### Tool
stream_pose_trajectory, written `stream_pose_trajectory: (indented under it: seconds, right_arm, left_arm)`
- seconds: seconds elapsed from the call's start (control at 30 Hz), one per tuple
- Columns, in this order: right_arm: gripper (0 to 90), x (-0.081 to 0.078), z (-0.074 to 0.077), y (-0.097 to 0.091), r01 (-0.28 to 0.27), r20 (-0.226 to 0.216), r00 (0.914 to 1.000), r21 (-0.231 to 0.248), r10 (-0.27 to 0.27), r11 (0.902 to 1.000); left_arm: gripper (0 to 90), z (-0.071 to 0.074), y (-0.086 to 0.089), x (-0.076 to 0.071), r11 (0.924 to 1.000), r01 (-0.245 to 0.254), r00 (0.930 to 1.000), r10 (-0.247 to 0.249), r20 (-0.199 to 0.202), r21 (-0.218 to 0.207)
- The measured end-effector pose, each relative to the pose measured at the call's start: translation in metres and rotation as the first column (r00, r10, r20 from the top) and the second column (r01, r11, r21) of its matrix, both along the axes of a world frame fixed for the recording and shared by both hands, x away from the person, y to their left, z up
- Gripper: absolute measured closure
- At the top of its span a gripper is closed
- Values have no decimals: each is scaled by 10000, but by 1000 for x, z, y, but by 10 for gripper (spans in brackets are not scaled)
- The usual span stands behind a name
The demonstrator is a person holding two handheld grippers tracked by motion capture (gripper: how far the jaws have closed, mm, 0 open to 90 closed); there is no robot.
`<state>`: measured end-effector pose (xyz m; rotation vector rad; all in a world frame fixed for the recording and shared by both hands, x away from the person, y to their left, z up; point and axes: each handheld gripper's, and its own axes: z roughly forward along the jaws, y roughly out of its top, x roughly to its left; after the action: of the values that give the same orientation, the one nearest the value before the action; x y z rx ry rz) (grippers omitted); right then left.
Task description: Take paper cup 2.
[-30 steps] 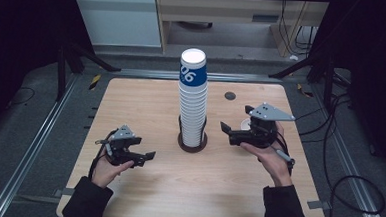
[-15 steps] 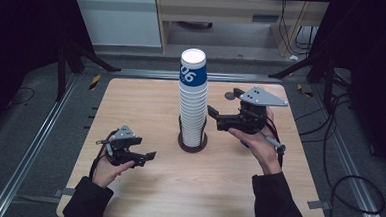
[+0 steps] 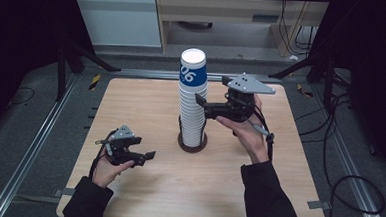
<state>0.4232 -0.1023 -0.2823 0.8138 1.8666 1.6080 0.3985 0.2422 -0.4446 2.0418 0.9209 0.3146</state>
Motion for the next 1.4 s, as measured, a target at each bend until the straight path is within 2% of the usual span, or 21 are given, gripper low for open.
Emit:
stream_pose_trajectory:
  seconds: [0.2,0.5,0.83,1.03,1.2,1.4]
  right_arm:
    - [40,10,5,12,35,101,9999,76,-36,10000]
    - [46,25,7,24,-5,-48,10000,156,5,9999]
    - [66,40,2,42,-1,-214,9998,91,3,10000]
    - [104,45,-2,47,11,-164,9999,81,-10,10000]
    - [154,46,-6,49,2,-193,9998,-134,-5,9999]
    - [166,46,-4,48,-66,-205,9998,-163,62,9998]
  left_arm:
    - [159,0,0,0,10000,15,10000,-15,4,-13]
    - [158,-1,-1,0,10000,52,10000,-52,-6,-26]
    - [158,-1,-1,0,10000,68,10000,-68,-12,-35]
    - [158,-1,-1,0,10000,85,10000,-85,-21,-47]
    - [158,-1,-1,0,9999,101,9999,-101,-18,-52]
    - [158,-1,-1,0,9999,98,10000,-98,-12,-57]
